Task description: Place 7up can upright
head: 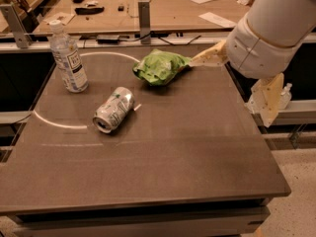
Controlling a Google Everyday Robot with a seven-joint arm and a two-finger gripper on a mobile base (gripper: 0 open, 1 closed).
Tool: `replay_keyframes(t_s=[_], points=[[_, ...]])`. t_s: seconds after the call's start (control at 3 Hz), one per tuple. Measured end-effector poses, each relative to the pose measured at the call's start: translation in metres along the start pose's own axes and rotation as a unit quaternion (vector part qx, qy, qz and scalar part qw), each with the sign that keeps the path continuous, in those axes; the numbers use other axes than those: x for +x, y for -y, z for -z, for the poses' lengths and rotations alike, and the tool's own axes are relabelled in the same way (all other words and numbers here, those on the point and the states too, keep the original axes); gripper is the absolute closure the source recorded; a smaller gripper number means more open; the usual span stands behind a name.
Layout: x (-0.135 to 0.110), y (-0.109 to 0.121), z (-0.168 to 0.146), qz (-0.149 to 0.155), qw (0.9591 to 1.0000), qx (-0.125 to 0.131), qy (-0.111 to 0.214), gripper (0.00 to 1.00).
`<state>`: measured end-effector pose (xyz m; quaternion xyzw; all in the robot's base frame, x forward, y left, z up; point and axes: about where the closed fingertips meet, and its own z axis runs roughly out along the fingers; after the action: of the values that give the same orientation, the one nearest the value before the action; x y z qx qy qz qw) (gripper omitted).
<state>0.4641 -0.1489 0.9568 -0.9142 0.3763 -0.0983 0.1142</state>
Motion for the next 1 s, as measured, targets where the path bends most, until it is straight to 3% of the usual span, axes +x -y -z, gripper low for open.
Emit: replay_keyframes(t_s=[0.33, 0.67, 1.0], points=[[-0.009, 0.027, -0.007, 0.071, 0.9966, 0.000, 0.040, 0.00], [-0.024, 0.064, -0.019, 0.137, 0.9876, 0.000, 0.077, 0.00], [-0.036, 0.097, -0.034, 0.158, 0.9830, -0.019, 0.092, 0.00]])
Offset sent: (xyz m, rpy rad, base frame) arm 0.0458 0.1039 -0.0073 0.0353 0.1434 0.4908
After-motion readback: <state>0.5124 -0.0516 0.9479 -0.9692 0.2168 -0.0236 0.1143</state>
